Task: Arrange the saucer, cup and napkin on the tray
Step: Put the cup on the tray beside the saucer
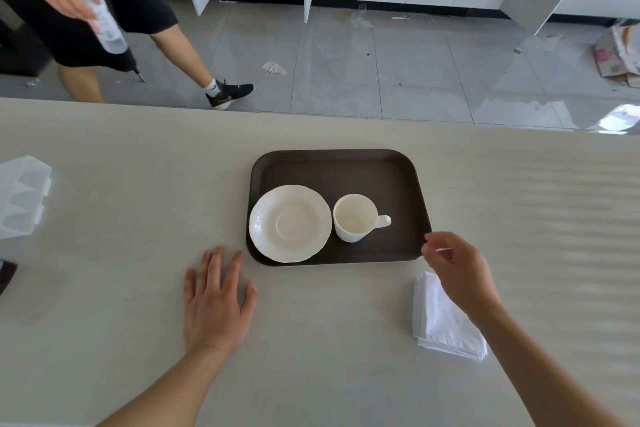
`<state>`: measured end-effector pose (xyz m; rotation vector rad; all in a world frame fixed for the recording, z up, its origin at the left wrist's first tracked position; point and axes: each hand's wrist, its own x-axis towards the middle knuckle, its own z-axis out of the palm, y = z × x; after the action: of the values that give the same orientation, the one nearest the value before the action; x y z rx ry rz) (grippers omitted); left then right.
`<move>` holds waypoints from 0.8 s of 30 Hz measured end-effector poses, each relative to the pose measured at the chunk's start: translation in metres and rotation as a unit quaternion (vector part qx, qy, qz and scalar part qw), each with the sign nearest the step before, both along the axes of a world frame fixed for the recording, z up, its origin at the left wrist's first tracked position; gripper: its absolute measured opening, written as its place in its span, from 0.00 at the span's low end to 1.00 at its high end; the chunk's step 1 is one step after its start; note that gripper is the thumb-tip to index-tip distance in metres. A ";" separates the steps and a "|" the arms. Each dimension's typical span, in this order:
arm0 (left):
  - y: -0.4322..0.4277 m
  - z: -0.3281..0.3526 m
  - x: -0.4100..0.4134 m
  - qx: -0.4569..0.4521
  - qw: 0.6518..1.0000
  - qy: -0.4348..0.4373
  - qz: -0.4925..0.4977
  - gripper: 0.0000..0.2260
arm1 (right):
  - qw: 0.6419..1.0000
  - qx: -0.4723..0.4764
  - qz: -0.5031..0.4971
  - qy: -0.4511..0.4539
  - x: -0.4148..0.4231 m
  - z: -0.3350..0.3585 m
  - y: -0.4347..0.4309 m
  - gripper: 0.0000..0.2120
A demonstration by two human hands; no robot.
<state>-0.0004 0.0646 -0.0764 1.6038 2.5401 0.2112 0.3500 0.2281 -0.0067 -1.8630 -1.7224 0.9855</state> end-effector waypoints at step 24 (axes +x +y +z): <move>0.001 -0.002 0.001 0.001 1.000 0.004 0.006 0.29 | 0.969 -0.120 -0.092 -0.197 0.060 -0.011 -0.063 0.31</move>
<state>0.0005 0.0653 -0.0784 1.5926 2.5567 0.2086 0.4098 0.1649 -0.0174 -2.4632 -1.6513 0.8196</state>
